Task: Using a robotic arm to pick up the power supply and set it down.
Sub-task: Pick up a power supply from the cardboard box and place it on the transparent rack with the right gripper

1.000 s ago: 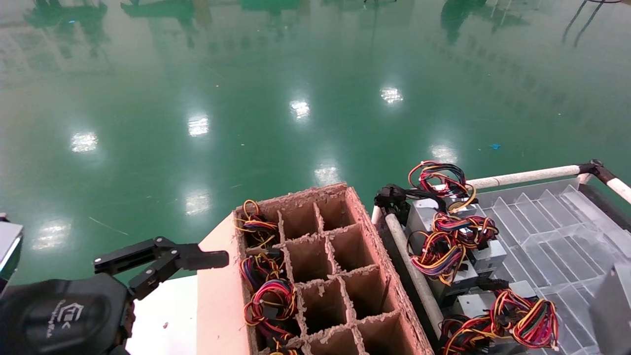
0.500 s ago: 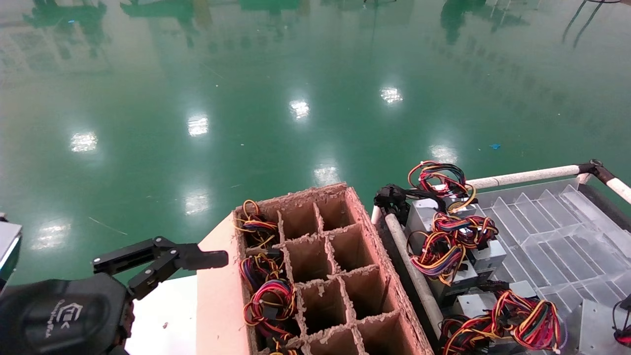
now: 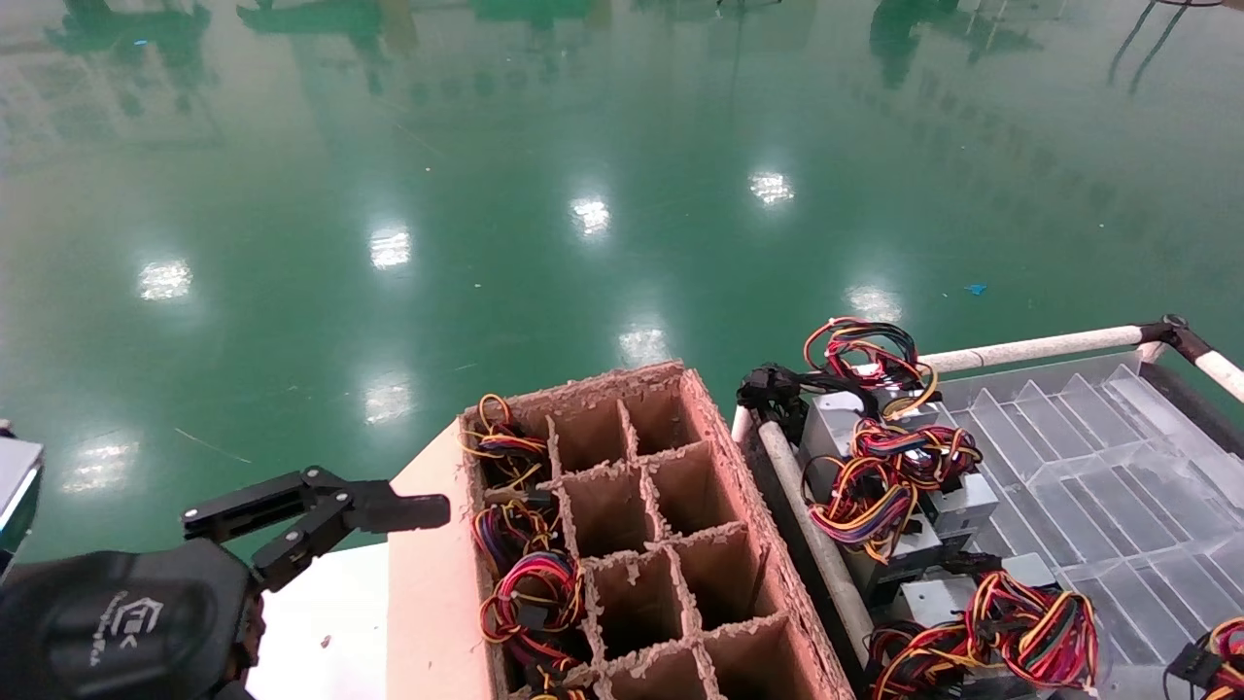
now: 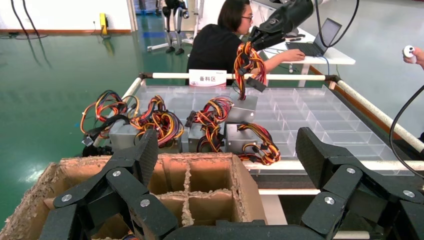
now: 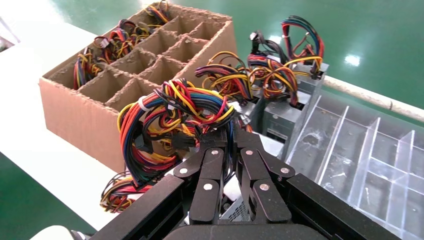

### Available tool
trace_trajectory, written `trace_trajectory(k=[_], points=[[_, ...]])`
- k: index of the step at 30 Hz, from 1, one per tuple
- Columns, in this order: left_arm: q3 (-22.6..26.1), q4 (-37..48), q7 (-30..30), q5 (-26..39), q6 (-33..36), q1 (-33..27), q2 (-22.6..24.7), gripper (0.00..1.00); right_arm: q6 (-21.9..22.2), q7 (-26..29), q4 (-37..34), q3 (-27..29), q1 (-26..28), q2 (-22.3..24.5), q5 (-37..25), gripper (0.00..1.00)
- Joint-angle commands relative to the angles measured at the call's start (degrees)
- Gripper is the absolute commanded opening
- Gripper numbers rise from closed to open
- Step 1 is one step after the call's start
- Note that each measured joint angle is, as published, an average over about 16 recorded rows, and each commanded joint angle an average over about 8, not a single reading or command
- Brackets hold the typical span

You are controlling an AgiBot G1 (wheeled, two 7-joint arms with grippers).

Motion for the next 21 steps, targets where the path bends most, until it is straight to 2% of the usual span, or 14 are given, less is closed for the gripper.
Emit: trace_trajectory(k=[1, 21], points=[[0.0, 0.0, 0.0, 0.0, 0.0, 0.0, 0.0, 1.00, 0.0, 0.0, 0.6, -0.1, -0.1, 0.1, -0.1, 0.00], [0.1, 0.0, 0.0, 0.0, 0.0, 0.0, 0.0, 1.00, 0.3, -2.0, -3.5, -4.2, -3.8, -1.2, 4.3, 0.00]])
